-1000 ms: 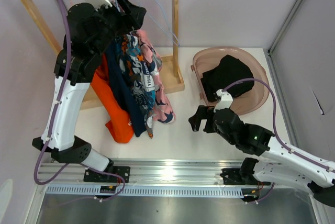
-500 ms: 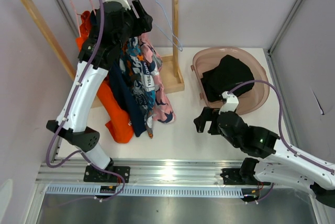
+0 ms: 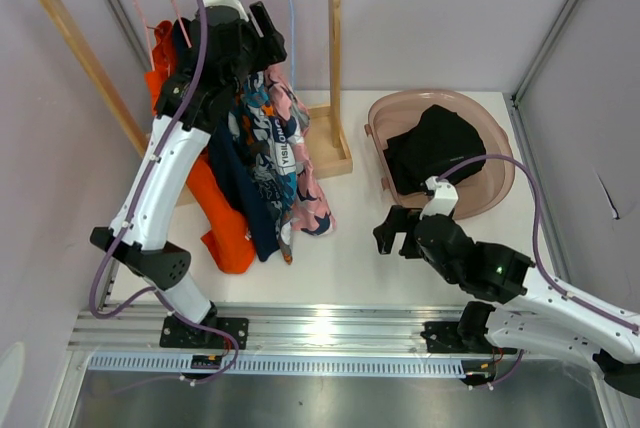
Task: Remove the shorts from the hanger
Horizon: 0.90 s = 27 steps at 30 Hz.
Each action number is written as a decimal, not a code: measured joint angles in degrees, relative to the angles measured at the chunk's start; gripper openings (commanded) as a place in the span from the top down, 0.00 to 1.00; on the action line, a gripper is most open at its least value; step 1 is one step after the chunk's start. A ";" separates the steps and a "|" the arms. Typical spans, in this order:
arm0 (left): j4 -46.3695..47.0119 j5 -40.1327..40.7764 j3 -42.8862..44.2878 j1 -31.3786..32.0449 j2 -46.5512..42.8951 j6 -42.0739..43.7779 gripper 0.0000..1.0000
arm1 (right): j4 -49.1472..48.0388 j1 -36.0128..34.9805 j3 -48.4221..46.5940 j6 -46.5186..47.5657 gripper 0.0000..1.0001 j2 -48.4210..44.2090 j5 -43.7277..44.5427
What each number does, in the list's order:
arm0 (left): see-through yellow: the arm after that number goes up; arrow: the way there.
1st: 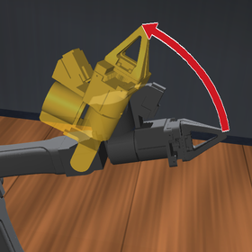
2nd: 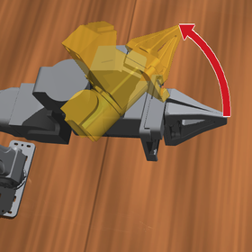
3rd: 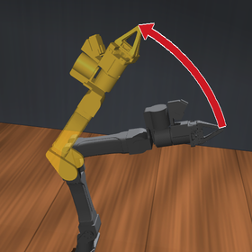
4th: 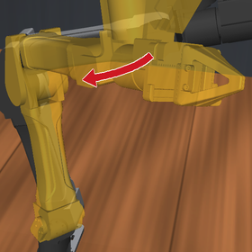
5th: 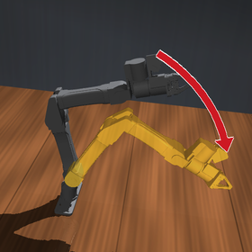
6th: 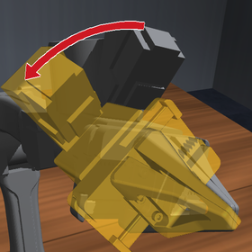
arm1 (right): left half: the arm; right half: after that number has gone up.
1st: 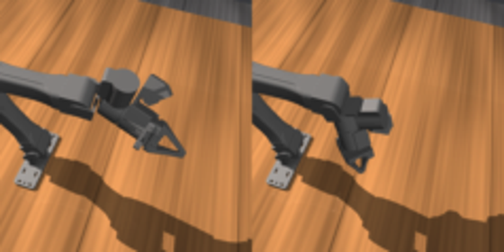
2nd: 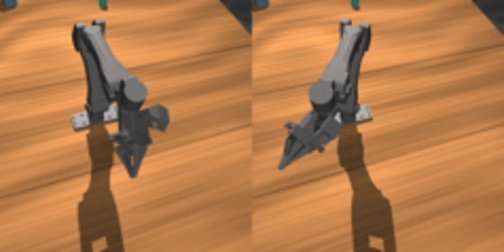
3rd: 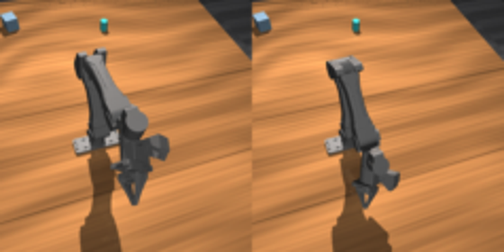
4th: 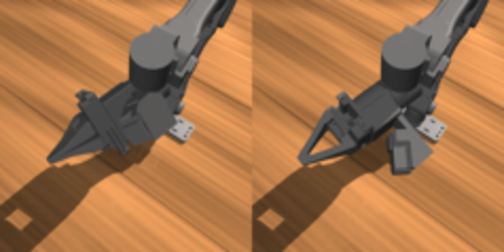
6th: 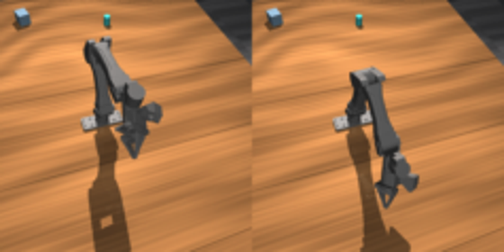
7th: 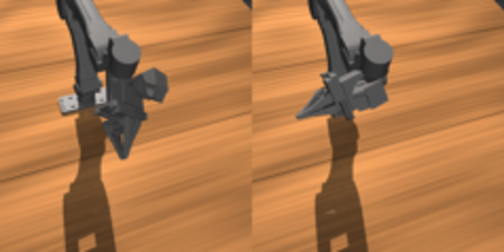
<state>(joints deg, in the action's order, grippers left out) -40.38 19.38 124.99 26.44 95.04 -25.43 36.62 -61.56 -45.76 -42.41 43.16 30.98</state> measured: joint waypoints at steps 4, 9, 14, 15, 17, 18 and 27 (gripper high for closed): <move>0.35 1.18 -0.42 0.00 0.66 0.02 0.28 | -0.04 0.00 0.17 0.00 0.01 0.20 0.07; 1.70 2.01 -0.37 -0.11 2.86 0.00 0.30 | -0.04 0.02 1.27 0.04 0.01 0.44 0.07; 2.21 3.23 2.56 -0.39 7.19 0.15 0.36 | -0.09 0.39 2.21 0.39 0.01 0.87 0.04; 2.27 3.39 3.28 -0.52 8.02 0.24 0.38 | -0.11 0.52 2.40 0.48 0.01 0.94 0.04; 2.38 3.56 4.31 -0.94 9.18 0.44 0.46 | -0.17 0.85 2.71 0.68 0.01 1.11 0.02; 2.38 3.63 4.79 -1.22 9.60 0.42 0.48 | -0.26 1.11 2.89 0.87 0.01 1.25 -0.02; 2.36 4.46 6.08 -3.34 10.01 0.79 1.00 | -2.27 2.75 3.76 1.73 0.01 2.97 -1.62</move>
<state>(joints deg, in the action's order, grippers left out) -38.02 23.83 131.07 23.09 105.06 -24.64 34.35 -58.81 -42.00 -40.69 46.13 29.36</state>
